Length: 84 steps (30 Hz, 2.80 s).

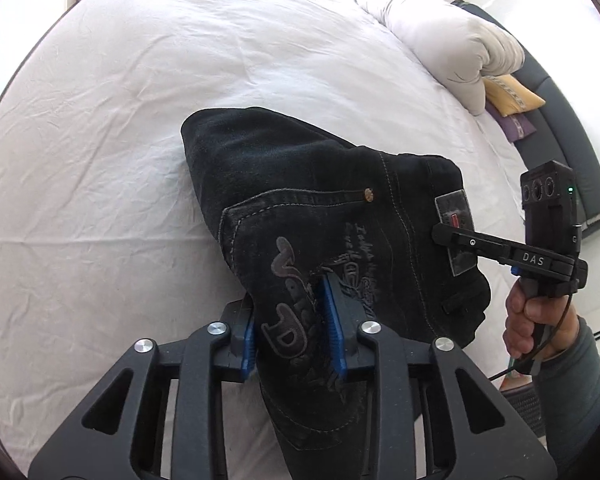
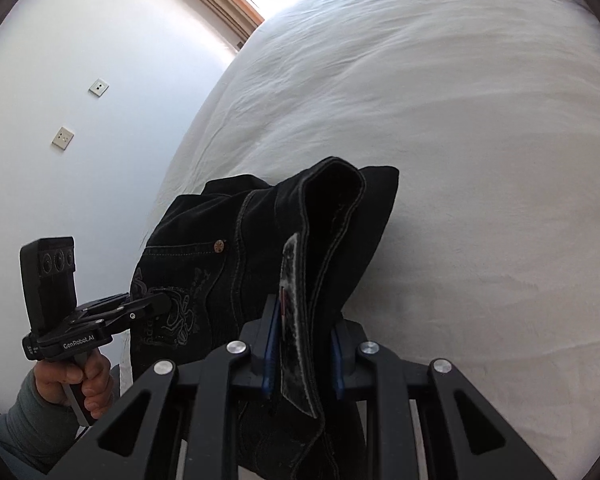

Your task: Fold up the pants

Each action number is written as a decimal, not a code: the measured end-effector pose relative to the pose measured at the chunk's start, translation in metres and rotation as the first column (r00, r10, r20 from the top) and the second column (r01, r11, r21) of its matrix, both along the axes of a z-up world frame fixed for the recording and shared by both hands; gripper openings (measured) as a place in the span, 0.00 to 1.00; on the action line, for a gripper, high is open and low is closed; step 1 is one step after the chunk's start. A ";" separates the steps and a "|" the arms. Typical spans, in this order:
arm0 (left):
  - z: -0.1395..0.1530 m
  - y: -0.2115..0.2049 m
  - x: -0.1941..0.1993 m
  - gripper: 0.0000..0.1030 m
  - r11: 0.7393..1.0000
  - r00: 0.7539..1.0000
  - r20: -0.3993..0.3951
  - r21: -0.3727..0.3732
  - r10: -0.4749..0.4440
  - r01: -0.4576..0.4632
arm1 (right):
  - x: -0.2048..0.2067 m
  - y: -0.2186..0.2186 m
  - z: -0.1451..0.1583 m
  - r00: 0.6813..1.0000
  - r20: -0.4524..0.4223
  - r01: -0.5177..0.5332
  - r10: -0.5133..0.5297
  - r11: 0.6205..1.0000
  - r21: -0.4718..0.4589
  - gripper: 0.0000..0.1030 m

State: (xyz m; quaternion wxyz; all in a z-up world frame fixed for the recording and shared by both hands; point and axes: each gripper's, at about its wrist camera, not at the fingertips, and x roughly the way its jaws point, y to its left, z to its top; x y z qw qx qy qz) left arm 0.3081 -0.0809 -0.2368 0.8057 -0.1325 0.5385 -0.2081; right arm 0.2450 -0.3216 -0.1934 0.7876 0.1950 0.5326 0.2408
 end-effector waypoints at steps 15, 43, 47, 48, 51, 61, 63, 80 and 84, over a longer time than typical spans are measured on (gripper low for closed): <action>0.041 0.041 -0.059 0.96 0.985 0.959 0.229 0.016 0.166 -0.174 | -0.050 -0.030 0.014 0.986 0.090 0.144 -0.142 0.990 -0.007 0.72; 0.203 -0.014 -0.264 1.00 0.877 0.841 0.491 0.272 0.227 -0.396 | -0.265 0.037 0.223 0.791 0.557 0.423 -0.252 0.884 -0.199 1.00; 0.186 -0.018 -0.248 1.00 0.880 0.862 0.452 0.282 0.229 -0.381 | -0.263 0.045 0.216 0.815 0.529 0.404 -0.237 0.887 -0.224 1.00; 0.183 -0.017 -0.246 1.00 0.880 0.865 0.447 0.285 0.229 -0.380 | -0.263 0.048 0.214 0.820 0.523 0.396 -0.231 0.889 -0.229 1.00; 0.172 -0.018 -0.236 1.00 0.880 0.877 0.424 0.297 0.227 -0.372 | -0.259 0.058 0.207 0.837 0.504 0.378 -0.214 0.891 -0.250 1.00; 0.151 -0.016 -0.213 1.00 0.880 0.897 0.377 0.311 0.231 -0.358 | -0.246 0.078 0.186 0.880 0.440 0.332 -0.180 0.895 -0.297 1.00; 0.146 -0.016 -0.208 1.00 0.881 0.901 0.368 0.314 0.230 -0.353 | -0.244 0.079 0.183 0.885 0.428 0.329 -0.182 0.895 -0.302 1.00; 0.135 -0.017 -0.202 1.00 0.880 0.912 0.338 0.326 0.232 -0.345 | -0.235 0.079 0.173 0.906 0.381 0.316 -0.184 0.893 -0.319 1.00; 0.134 -0.017 -0.202 1.00 0.880 0.913 0.336 0.328 0.232 -0.344 | -0.234 0.077 0.172 0.909 0.374 0.313 -0.184 0.894 -0.321 1.00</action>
